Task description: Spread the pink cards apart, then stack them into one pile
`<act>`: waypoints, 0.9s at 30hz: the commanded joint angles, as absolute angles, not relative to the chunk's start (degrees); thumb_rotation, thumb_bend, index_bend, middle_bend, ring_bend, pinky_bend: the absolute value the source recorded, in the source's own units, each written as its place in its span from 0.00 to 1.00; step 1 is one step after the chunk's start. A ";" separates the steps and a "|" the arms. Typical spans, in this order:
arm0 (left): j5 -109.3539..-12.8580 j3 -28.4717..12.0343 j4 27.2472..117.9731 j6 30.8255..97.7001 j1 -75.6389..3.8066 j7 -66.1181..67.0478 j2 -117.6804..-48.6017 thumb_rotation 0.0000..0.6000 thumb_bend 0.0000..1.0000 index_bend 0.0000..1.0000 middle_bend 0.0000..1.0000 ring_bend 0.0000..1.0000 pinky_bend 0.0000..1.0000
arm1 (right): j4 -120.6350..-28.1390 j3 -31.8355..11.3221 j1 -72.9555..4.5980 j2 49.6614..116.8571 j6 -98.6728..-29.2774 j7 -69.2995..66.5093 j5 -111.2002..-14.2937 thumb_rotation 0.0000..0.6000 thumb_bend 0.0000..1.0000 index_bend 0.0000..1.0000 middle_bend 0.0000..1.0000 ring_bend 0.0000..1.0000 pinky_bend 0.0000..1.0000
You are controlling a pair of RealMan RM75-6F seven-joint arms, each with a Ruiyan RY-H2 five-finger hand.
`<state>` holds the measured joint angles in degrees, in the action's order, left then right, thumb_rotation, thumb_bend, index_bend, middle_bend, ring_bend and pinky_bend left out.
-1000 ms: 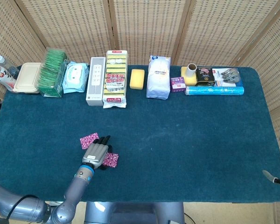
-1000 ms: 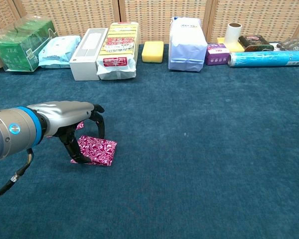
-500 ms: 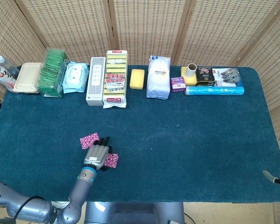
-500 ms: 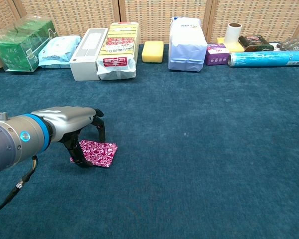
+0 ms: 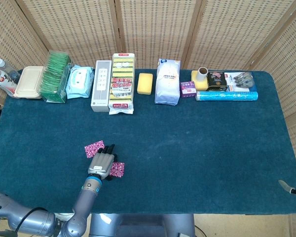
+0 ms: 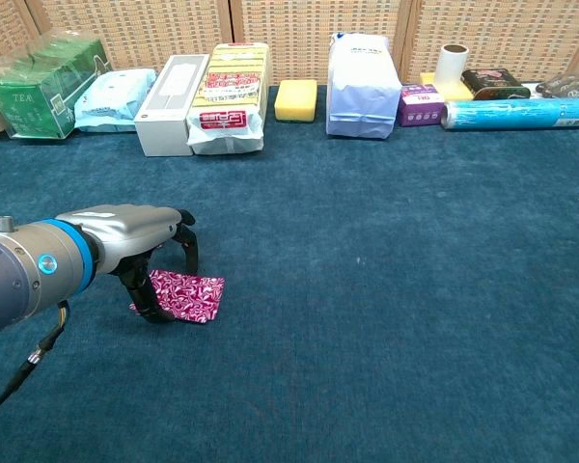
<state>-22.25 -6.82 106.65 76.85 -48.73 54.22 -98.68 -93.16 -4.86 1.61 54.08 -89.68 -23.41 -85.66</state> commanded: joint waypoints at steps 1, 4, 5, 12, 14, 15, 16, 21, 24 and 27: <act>-21.95 -6.89 106.75 76.87 -48.74 54.47 -98.63 1.00 0.20 0.37 0.00 0.00 0.10 | -93.08 -4.86 1.65 54.11 -89.72 -23.50 -85.61 1.00 0.00 0.12 0.08 0.01 0.00; -21.83 -6.98 106.95 76.73 -48.72 54.50 -98.56 1.00 0.18 0.36 0.00 0.00 0.10 | -93.10 -4.87 1.63 54.11 -89.69 -23.50 -85.60 1.00 0.00 0.12 0.08 0.01 0.00; -21.82 -7.00 107.05 76.66 -48.73 54.52 -98.51 1.00 0.18 0.36 0.00 0.00 0.10 | -93.12 -4.86 1.61 54.11 -89.66 -23.44 -85.62 1.00 0.00 0.12 0.08 0.01 0.00; -21.66 -7.35 107.73 76.89 -48.89 54.99 -97.92 1.00 0.16 0.31 0.00 0.00 0.10 | -93.21 -4.82 1.57 54.11 -89.57 -23.21 -85.62 1.00 0.00 0.12 0.08 0.01 0.00; -21.31 -7.42 108.16 77.29 -48.95 55.40 -97.68 1.00 0.16 0.31 0.00 0.00 0.10 | -93.31 -4.85 1.53 54.04 -89.50 -23.19 -85.58 1.00 0.00 0.12 0.08 0.01 0.00; -21.13 -7.45 108.32 77.67 -49.05 55.79 -97.63 1.00 0.16 0.31 0.00 0.00 0.10 | -93.36 -4.81 1.56 54.02 -89.49 -23.18 -85.58 1.00 0.00 0.12 0.08 0.01 0.00; -21.02 -7.54 108.42 77.81 -49.11 55.94 -97.60 1.00 0.16 0.31 0.00 0.00 0.10 | -93.33 -4.80 1.58 54.04 -89.53 -23.19 -85.59 1.00 0.00 0.12 0.08 0.01 0.00; -23.21 -7.76 109.00 78.41 -48.48 54.34 -96.82 1.00 0.16 0.31 0.00 0.00 0.10 | -93.22 -4.82 1.60 54.06 -89.56 -23.37 -85.56 1.00 0.00 0.12 0.08 0.01 0.00; -25.78 -7.63 109.89 79.84 -47.26 52.39 -95.39 1.00 0.16 0.31 0.00 0.00 0.10 | -93.19 -4.85 1.57 54.06 -89.52 -23.43 -85.52 1.00 0.00 0.12 0.08 0.01 0.00; -27.40 -7.83 110.35 81.62 -45.48 50.11 -92.95 1.00 0.16 0.31 0.00 0.00 0.10 | -93.26 -4.87 1.49 53.98 -89.48 -23.55 -85.62 1.00 0.00 0.12 0.08 0.01 0.00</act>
